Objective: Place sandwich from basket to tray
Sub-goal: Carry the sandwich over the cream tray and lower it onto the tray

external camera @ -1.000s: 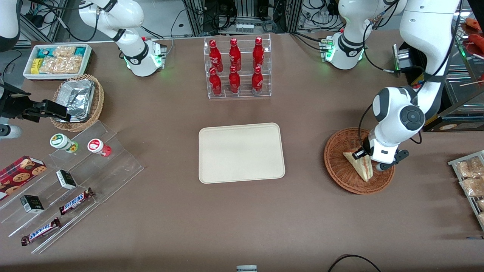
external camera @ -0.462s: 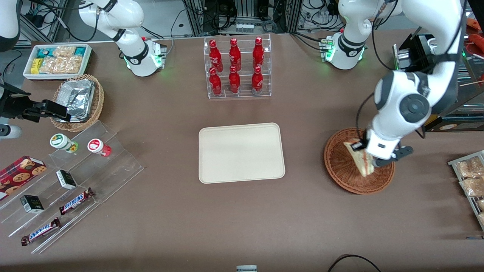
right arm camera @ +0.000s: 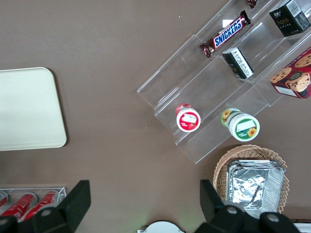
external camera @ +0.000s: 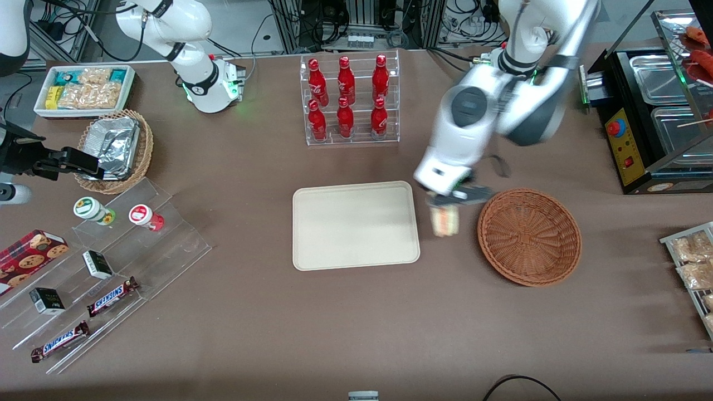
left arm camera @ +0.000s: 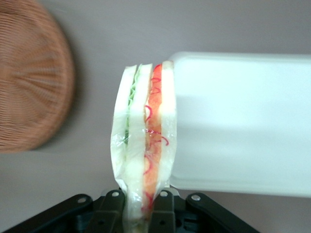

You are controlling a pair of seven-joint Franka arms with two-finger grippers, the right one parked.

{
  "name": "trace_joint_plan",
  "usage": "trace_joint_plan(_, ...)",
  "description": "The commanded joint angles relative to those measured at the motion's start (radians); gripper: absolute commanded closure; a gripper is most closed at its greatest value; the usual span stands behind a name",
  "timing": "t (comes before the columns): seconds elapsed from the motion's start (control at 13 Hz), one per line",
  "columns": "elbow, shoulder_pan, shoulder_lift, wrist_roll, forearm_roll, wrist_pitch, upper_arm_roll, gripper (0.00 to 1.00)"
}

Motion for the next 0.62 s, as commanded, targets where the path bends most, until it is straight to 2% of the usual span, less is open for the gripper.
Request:
trace_joint_plan(0.0,0.188,-0.126,0.181,-0.072,0.022,-0.02,0.013,0.99)
trace_joint_plan(0.23,0.309,-0.213,0.337,-0.129,0.054,0.004,0.015,0.99)
trace_joint_plan(0.38,0.305,-0.247,0.385,-0.184,0.069,0.107,0.018,0.99)
trace_joint_plan(0.54,0.304,-0.261,0.439,-0.247,0.136,0.165,0.02,0.99)
